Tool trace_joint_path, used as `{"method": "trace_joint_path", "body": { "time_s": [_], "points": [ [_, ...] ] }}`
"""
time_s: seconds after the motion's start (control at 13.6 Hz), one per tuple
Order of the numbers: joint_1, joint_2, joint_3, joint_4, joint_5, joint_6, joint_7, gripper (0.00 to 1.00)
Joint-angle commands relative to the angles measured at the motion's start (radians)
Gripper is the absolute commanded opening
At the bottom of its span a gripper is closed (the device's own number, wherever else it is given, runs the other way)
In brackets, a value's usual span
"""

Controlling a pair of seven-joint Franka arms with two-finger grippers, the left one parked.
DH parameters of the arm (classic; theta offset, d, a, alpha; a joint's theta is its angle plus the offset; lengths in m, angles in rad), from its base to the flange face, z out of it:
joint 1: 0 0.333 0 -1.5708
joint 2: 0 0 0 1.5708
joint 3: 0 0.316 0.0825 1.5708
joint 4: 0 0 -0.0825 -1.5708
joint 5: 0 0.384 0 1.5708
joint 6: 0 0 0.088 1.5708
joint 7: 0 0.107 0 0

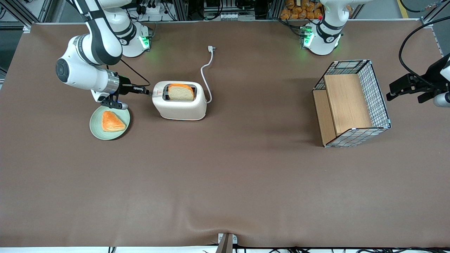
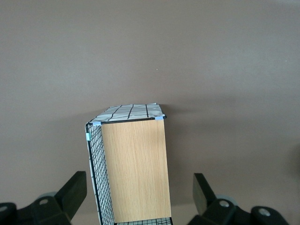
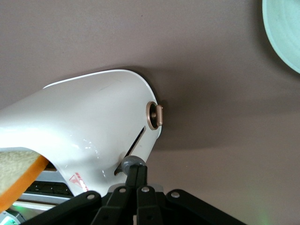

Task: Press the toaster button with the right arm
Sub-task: 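Lower the right gripper onto the toaster's brass side button, then press the brass button down with the right gripper fingertips and hold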

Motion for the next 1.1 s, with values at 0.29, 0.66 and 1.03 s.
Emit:
{"method": "trace_joint_path", "body": {
  "time_s": [0.29,0.66,1.03],
  "points": [
    [0.011,0.029,-0.003,-0.016,0.029,0.060,-0.054,0.00],
    [0.011,0.049,-0.002,-0.016,0.029,0.081,-0.056,0.00],
    [0.013,0.066,-0.002,-0.015,0.029,0.095,-0.057,0.00]
  ]
}}
